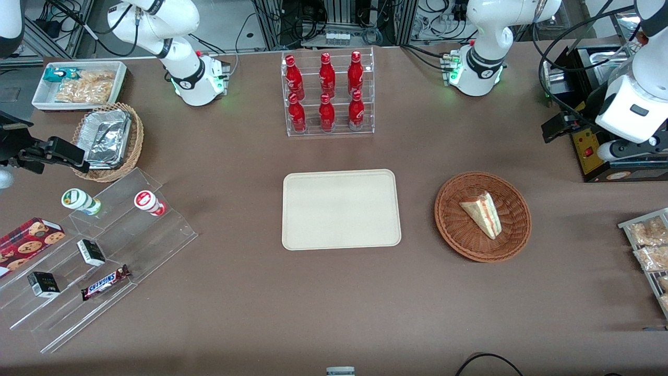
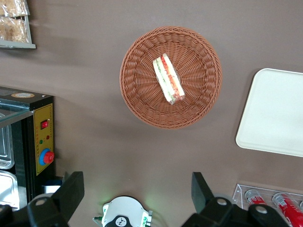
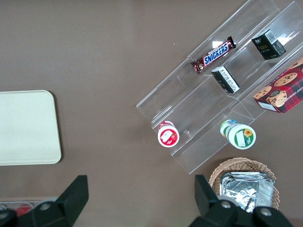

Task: Place sandwich from basket to tray
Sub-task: 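Move the left gripper over the sandwich in the wicker basket, then lower the open left gripper around the wrapped sandwich, then close the left gripper on the sandwich and lift it, then carry the held sandwich over the cream tray, then lower the sandwich onto the tray and open the left gripper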

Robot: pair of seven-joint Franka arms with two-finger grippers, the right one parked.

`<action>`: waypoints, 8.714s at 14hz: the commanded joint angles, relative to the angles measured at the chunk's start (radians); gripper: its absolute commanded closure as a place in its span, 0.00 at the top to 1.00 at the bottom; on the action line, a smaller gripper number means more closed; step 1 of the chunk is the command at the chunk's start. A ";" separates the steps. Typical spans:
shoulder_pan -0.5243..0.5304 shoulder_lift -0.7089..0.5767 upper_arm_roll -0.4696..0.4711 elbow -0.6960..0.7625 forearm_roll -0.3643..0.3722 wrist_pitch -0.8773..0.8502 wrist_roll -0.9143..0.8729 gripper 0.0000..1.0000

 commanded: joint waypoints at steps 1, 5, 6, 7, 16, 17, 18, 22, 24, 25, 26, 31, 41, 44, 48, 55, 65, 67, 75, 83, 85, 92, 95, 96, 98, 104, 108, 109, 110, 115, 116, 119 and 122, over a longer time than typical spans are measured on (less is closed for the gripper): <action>-0.001 0.008 -0.001 0.020 -0.012 -0.003 0.010 1.00; 0.002 0.036 0.000 0.019 0.001 -0.003 0.010 1.00; 0.003 0.059 0.000 0.020 0.002 -0.005 0.004 1.00; 0.003 0.077 0.002 0.016 0.004 -0.005 0.001 1.00; 0.005 0.182 0.005 -0.220 0.001 0.308 -0.143 1.00; 0.002 0.189 0.003 -0.252 0.001 0.355 -0.175 1.00; 0.000 0.195 0.003 -0.283 -0.005 0.401 -0.203 1.00; -0.019 0.257 -0.001 -0.334 -0.010 0.546 -0.376 1.00; -0.047 0.292 -0.001 -0.334 -0.010 0.590 -0.454 1.00; -0.058 0.310 -0.001 -0.334 -0.007 0.609 -0.501 1.00; -0.076 0.326 -0.001 -0.337 -0.005 0.627 -0.528 1.00; -0.084 0.317 -0.001 -0.492 -0.004 0.762 -0.534 1.00; -0.067 0.326 0.007 -0.432 -0.009 0.721 -0.568 1.00; -0.066 0.326 0.007 -0.435 -0.005 0.687 -0.568 1.00; -0.066 0.332 0.008 -0.469 -0.004 0.689 -0.576 1.00; -0.066 0.370 0.028 -0.477 -0.004 0.727 -0.577 0.94; -0.066 0.380 0.026 -0.460 -0.004 0.750 -0.573 0.15; -0.066 0.360 0.026 -0.455 -0.002 0.741 -0.562 0.14; -0.101 0.284 0.004 -0.328 -0.001 0.646 -0.471 0.14; -0.129 0.278 -0.197 -0.319 -0.002 0.716 -0.459 0.14; -0.133 0.301 -0.234 -0.317 -0.004 0.722 -0.421 0.14; -0.279 0.431 -0.253 -0.204 0.001 0.749 -0.483 0.14; -0.340 0.500 -0.244 -0.133 0.025 0.750 -0.535 0.14; -0.361 0.525 -0.240 -0.118 0.066 0.750 -0.575 0.14; -0.397 0.579 -0.242 -0.078 0.151 0.750 -0.660 0.14; -0.478 0.660 -0.242 -0.013 0.214 0.750 -0.740 0.15; -0.509 0.689 -0.242 0.002 0.228 0.750 -0.752 0.15; -0.510 0.711 -0.242 0.019 0.238 0.752 -0.754 0.16; -0.512 0.729 -0.242 0.034 0.240 0.750 -0.754 0.16; -0.526 0.769 -0.243 0.080 0.254 0.750 -0.755 0.24; -0.526 0.775 -0.244 0.082 0.261 0.750 -0.764 0.25; -0.527 0.780 -0.242 0.082 0.280 0.756 -0.802 0.49; -0.529 0.781 -0.242 0.079 0.283 0.762 -0.823 0.97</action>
